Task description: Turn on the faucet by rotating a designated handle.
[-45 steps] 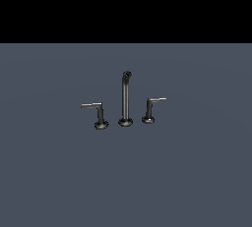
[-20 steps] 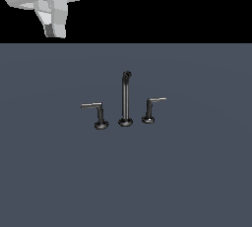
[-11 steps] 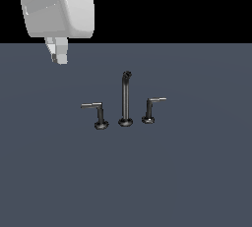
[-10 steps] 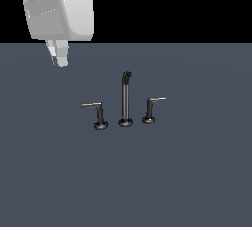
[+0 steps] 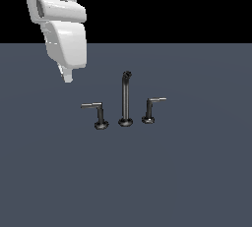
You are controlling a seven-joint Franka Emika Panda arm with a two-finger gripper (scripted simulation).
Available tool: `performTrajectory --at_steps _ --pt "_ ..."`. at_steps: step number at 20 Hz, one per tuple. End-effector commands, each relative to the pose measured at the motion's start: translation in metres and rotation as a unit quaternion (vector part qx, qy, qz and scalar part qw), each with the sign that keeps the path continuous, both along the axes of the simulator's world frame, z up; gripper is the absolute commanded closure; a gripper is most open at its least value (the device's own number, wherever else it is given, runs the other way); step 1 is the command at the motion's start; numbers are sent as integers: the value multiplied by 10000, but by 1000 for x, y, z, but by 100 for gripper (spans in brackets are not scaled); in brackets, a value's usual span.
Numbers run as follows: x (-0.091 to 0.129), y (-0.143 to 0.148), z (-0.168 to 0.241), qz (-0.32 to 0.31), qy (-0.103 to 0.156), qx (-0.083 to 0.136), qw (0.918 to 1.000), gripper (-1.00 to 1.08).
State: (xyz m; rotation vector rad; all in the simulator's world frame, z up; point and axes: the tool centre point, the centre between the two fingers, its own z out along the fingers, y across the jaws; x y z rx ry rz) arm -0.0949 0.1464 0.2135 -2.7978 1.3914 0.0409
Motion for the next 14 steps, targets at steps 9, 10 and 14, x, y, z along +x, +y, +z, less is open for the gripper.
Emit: performTrajectory --at_steps 9,10,14 --pt "42 3 -47 -933 -22 -54 9956 108" --pt "47 3 -52 -1028 -24 -62 9947 108" --pt "65 0 -71 -1411 -32 -92 9900 108"
